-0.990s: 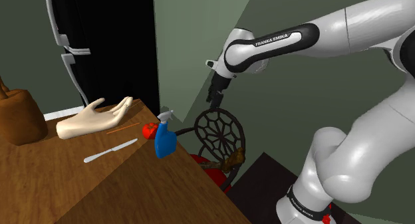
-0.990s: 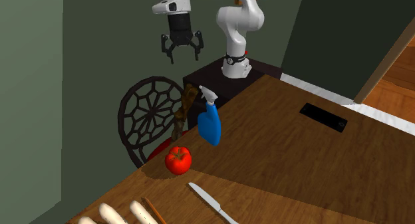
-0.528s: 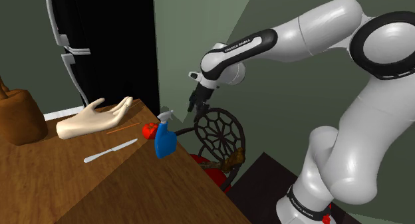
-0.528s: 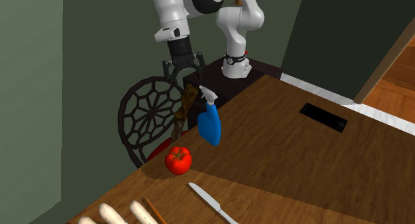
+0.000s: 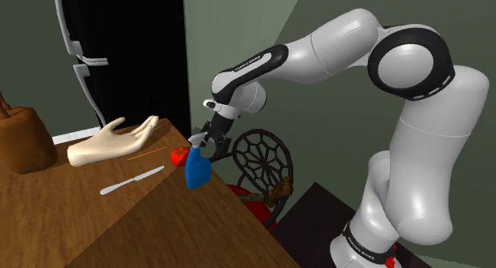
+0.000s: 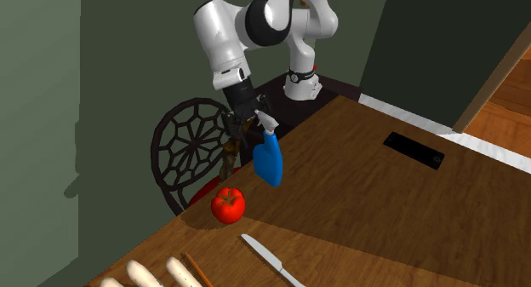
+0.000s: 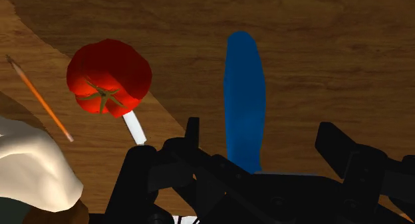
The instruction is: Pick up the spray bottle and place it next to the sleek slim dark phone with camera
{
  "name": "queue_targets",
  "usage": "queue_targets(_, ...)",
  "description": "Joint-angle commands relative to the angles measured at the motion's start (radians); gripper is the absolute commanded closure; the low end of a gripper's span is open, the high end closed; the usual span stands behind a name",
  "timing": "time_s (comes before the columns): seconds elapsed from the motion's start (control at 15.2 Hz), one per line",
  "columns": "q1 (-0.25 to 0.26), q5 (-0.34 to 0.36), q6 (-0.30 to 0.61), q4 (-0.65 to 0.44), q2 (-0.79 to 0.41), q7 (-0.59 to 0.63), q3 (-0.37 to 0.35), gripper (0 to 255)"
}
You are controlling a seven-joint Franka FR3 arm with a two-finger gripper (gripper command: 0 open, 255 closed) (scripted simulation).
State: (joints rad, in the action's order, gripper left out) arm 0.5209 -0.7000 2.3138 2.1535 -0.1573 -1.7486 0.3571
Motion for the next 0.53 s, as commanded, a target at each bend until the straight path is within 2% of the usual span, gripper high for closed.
queue_targets(0.0,0.0,-0.028,0.008,-0.011,-0.028,-0.031,-0.011,0)
queue_targets(0.46,0.006,-0.084,0.053,-0.016,-0.085,-0.064,-0.034,0)
